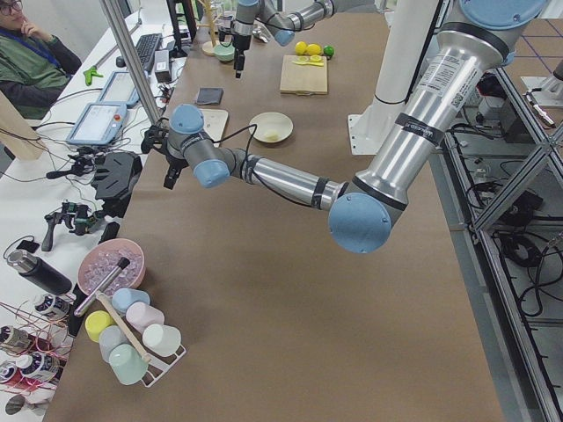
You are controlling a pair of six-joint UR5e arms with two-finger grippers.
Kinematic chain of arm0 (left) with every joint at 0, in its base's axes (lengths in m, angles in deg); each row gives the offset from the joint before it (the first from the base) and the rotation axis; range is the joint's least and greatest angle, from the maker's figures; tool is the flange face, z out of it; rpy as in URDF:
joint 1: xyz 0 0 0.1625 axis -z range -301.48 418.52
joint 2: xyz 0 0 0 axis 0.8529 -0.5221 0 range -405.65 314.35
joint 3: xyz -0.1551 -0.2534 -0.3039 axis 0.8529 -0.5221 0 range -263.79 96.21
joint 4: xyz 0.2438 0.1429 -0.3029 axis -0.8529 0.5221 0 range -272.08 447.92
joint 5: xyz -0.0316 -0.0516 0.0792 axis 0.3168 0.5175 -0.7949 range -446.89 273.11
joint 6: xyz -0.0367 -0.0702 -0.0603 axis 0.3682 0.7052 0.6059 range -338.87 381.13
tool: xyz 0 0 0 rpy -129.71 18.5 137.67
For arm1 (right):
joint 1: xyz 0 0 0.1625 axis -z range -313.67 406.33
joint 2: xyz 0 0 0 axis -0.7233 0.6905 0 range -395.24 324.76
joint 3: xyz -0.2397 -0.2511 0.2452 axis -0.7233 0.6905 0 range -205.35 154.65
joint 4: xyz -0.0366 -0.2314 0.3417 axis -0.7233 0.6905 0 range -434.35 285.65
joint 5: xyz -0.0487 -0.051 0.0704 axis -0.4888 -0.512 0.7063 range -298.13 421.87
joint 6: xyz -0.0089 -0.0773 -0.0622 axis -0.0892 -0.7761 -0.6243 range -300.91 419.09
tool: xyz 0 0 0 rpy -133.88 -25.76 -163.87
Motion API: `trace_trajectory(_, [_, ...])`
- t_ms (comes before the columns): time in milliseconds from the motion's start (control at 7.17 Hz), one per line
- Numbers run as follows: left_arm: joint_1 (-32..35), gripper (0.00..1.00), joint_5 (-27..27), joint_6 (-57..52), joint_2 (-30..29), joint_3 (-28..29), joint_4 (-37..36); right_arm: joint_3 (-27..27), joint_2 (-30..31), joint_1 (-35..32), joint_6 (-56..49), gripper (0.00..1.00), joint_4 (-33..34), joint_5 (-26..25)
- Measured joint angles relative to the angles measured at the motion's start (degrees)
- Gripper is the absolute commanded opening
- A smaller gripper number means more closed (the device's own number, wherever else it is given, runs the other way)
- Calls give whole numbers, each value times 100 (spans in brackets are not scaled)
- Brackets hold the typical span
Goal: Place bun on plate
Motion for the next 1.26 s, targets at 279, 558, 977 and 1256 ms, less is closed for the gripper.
trace_trajectory(279, [672,98,341,-469,-16,178,-756,388,183,-846,-684,100,18,592])
trace_trajectory(558, [1404,98,573,-1243,-13,425,-1579,501,415,-1433,-1082,100,260,782])
trace_trajectory(977, [2129,98,760,-1820,-116,464,-2895,464,870,-2307,-2005,100,726,892])
trace_trajectory(1256, [2271,98,808,-1824,-119,416,-3395,418,1332,-2735,-2352,100,750,1168])
